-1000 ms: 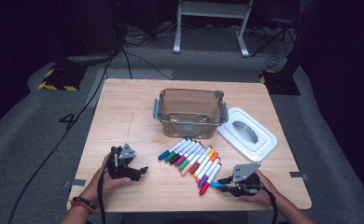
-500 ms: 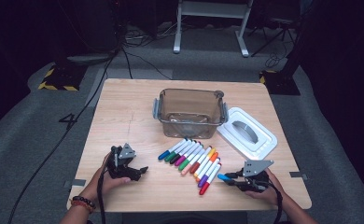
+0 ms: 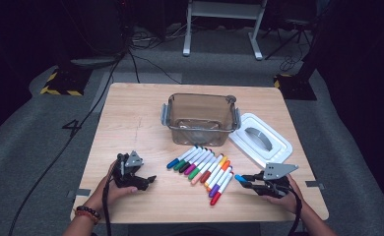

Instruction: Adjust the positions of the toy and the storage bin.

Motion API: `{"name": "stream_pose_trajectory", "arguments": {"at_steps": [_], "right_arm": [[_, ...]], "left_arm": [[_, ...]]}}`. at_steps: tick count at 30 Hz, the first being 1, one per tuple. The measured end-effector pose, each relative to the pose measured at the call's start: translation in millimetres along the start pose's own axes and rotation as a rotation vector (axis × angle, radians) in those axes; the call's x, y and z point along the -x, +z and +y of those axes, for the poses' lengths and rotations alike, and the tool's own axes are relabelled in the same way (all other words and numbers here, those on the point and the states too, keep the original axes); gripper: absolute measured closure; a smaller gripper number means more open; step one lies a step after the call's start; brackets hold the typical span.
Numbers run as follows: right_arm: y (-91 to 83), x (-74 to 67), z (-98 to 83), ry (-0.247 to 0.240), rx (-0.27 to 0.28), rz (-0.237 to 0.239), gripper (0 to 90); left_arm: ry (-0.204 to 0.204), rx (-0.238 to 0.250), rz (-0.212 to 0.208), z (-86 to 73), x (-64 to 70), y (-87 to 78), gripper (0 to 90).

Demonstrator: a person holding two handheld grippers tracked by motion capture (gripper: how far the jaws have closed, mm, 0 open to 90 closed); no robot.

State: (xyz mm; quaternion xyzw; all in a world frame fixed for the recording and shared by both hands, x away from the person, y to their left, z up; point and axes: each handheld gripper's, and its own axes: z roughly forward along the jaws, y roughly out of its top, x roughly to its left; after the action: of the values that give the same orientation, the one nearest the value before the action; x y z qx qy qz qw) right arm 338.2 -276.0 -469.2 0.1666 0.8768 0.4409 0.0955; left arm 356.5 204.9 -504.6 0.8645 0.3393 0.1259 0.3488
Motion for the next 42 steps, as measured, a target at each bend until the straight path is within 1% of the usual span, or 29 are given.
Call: {"name": "stream_pose_trajectory", "arguments": {"at_steps": [4,10,14,19,26,42], "right_arm": [[-3.0,2.2,0.6,0.01,0.013,-0.008,75.0],[-6.9,4.4,1.9,0.012,0.019,-0.026,75.0],[-9.9,7.0,2.3,0.022,0.03,-0.036,75.0],[-14.1,9.8,4.8,0.024,0.048,-0.047,75.0],[-16.4,13.3,9.9,0.019,0.056,-0.063,75.0],[-28.2,26.8,25.7,0.014,0.106,-0.108,75.1]], "left_arm": [[0.0,-0.001,0.0,0.0,0.1,-0.1,13.6],[0.0,0.0,0.0,0.0,0.0,0.0,13.6],[0.0,0.0,0.0,0.0,0.0,0.0,13.6],[0.0,-0.001,-0.001,0.0,-0.1,-0.1,13.6],[0.0,-0.001,-0.001,0.0,0.0,-0.1,13.6],[0.0,-0.001,-0.002,0.0,-0.2,0.0,13.6]]}}
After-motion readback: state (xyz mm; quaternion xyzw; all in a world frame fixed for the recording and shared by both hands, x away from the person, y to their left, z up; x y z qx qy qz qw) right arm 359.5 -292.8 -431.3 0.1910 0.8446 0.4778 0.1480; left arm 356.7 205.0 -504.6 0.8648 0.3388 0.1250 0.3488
